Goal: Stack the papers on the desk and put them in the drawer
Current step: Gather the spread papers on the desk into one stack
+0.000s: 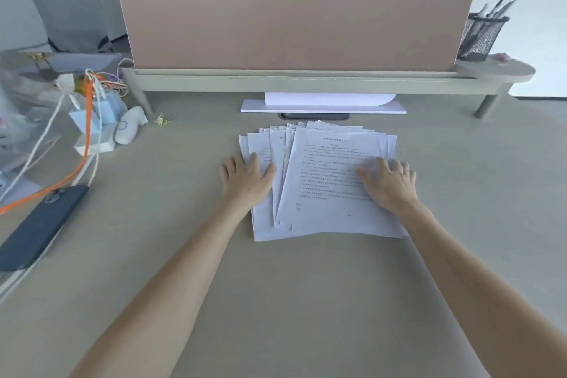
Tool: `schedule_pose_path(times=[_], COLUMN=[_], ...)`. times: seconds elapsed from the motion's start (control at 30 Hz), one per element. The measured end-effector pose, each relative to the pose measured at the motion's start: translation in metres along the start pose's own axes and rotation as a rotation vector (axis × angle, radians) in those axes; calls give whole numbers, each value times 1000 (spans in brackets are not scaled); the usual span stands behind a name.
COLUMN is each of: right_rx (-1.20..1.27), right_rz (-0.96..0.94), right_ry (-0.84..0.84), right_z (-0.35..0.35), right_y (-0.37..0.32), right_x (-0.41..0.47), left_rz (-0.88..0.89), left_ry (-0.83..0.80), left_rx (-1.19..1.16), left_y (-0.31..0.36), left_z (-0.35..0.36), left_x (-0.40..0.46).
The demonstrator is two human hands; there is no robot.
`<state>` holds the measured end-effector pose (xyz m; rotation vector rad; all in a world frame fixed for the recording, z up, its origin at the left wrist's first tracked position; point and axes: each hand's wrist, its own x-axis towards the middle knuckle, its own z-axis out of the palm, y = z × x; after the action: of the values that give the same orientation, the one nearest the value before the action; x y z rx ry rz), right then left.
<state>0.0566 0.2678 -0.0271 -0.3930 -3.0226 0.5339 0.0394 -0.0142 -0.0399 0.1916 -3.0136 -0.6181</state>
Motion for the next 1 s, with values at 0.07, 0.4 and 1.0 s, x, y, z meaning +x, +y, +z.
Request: schedule_pose_path(times=[0.07,0.4,1.0], right_rx=[-30,266,371], right_rz=[-50,-168,-137], right_ry=[7,-84,-8], right_z=[4,-4,5], right_y=[-3,-15,-28], right_x=[1,34,60], left_rz=[-1,129,20], left_ry=[1,-65,82], left_rx=[-46,-329,-564], left_y=[4,14,15], left_z=[-1,0,-6], left_x=[3,42,72])
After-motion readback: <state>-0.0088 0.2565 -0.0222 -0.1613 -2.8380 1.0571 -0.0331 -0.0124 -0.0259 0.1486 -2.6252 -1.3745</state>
